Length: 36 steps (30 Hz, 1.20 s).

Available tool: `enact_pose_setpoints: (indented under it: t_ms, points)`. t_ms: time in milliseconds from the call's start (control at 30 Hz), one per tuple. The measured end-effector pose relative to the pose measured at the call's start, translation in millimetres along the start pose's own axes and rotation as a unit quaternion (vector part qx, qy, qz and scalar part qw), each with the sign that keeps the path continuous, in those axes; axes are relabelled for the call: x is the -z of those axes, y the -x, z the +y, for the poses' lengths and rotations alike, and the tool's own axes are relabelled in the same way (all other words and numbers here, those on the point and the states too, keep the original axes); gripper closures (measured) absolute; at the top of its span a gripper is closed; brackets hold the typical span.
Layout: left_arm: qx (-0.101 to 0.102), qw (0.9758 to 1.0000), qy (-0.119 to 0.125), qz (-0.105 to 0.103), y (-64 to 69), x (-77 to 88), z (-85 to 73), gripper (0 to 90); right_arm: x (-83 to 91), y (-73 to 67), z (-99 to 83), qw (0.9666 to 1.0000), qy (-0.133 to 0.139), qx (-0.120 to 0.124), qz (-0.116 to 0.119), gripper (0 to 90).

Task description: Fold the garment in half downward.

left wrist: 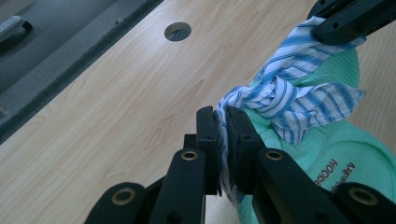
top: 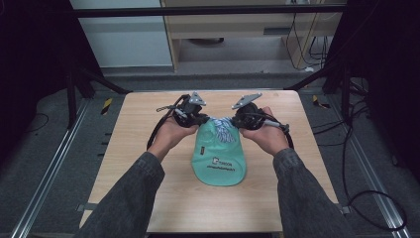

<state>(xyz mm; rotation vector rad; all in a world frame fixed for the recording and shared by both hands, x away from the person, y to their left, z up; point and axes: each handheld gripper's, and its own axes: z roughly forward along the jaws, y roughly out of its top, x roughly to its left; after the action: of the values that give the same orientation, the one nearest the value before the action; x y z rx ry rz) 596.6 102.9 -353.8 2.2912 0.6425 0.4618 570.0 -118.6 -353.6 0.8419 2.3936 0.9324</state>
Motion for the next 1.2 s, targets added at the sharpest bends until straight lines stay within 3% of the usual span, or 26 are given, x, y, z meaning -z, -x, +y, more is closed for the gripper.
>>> enact_pose_setpoints:
  t_ms: [233, 500, 600, 767, 867, 1000, 1100, 1200]
  points:
    - [-0.012, 0.9999, -0.005, 0.005, 0.8, -1.6, 3.1, 84.7, -0.4, 0.9, 0.7, 1.0000, -0.002, 0.002, -0.004, 85.3]
    - [-0.010, 0.9999, -0.003, 0.006, -4.9, -4.9, 7.5, 84.7, -4.3, 7.2, 3.2, 1.0000, -0.005, 0.003, -0.007, 85.3]
    - [-0.012, 0.9998, -0.016, 0.001, -7.0, -11.9, 5.7, 84.7, -11.6, 9.4, 2.5, 0.9999, -0.013, 0.004, -0.004, 85.3]
    - [-0.007, 0.9999, -0.014, 0.005, -8.6, -15.1, 2.9, 84.6, -19.3, 10.1, 1.0, 0.9998, -0.018, 0.007, -0.008, 85.3]
    - [-0.002, 0.9999, -0.015, 0.006, -6.4, -14.7, 2.6, 84.5, -21.2, 8.3, 0.3, 0.9998, -0.015, 0.002, -0.013, 85.3]
    - [-0.016, 0.9995, -0.024, 0.009, 1.7, -14.5, -1.3, 84.6, -23.3, -1.6, -4.1, 0.9996, -0.026, 0.010, -0.008, 85.2]
    - [-0.013, 0.9996, -0.022, 0.011, 1.0, -16.2, -2.6, 84.6, -24.0, -2.5, -4.2, 0.9996, -0.025, 0.010, -0.009, 85.3]
    - [0.003, 0.9998, -0.019, 0.009, -10.5, -23.9, -1.1, 84.6, -28.1, 2.7, -0.3, 0.9996, -0.023, 0.008, -0.014, 85.3]
